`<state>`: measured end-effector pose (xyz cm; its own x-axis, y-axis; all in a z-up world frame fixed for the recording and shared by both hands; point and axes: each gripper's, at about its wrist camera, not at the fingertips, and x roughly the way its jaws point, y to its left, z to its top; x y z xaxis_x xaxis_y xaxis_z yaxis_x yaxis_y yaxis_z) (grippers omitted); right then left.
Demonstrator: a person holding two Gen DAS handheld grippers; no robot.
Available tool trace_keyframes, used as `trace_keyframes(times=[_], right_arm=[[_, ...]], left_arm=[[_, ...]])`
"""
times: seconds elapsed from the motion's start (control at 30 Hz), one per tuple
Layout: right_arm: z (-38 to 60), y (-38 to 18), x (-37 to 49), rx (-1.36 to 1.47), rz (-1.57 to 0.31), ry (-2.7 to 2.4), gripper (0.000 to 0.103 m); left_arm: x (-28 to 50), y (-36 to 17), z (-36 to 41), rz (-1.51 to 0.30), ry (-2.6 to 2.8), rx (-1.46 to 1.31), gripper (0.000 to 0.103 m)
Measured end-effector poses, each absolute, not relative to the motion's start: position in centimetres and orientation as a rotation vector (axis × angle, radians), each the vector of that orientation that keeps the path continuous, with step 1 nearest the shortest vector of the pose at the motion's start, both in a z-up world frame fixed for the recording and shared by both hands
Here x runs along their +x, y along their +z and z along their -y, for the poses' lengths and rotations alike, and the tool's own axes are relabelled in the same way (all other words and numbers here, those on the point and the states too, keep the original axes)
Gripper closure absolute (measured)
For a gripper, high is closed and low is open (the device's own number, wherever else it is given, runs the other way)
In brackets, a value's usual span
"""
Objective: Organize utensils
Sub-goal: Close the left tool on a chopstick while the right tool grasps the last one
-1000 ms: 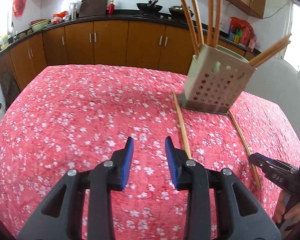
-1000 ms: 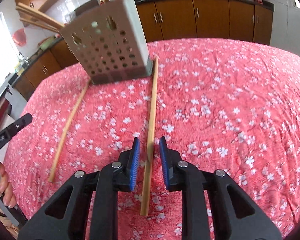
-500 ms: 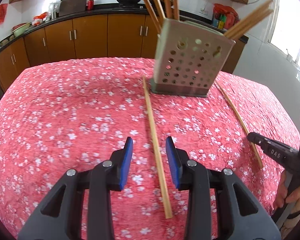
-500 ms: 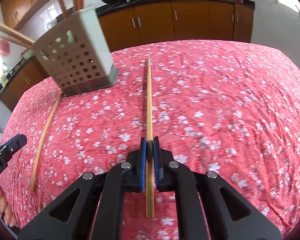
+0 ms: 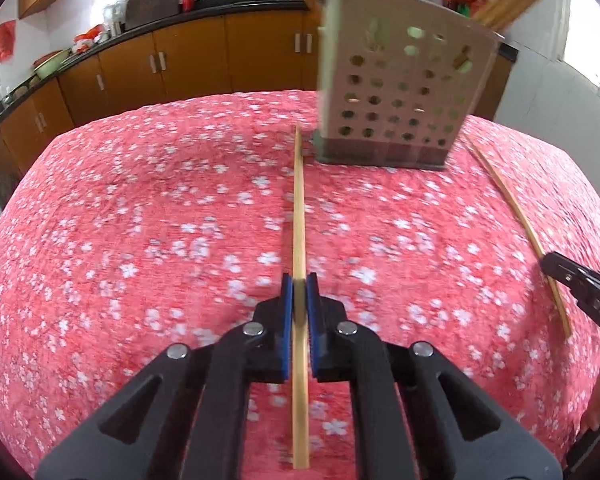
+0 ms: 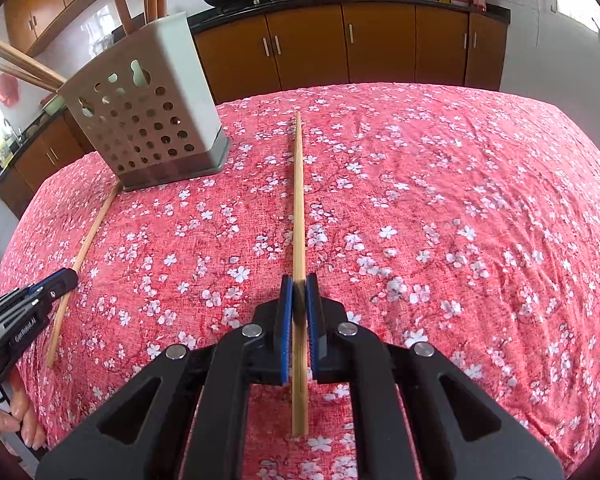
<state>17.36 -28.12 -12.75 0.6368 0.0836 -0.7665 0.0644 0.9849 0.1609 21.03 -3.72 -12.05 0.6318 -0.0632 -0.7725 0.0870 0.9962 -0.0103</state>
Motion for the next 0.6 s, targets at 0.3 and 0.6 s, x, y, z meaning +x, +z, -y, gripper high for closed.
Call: trace_keyframes(times=[0.3,0.6], right_arm=[[28.5,-12.9,18.3,0.149,-0.871,-0.013,0.095],[27.9,-12.8,19.3,0.124,-0.87,-0.023,0.095]], left_arm=[[22.8,-12.0,-1.6,-0.883,0.007,-0.017,0.093],[23.1,-12.0,-2.5,-0.884,-0.009,-0.032,0.088]])
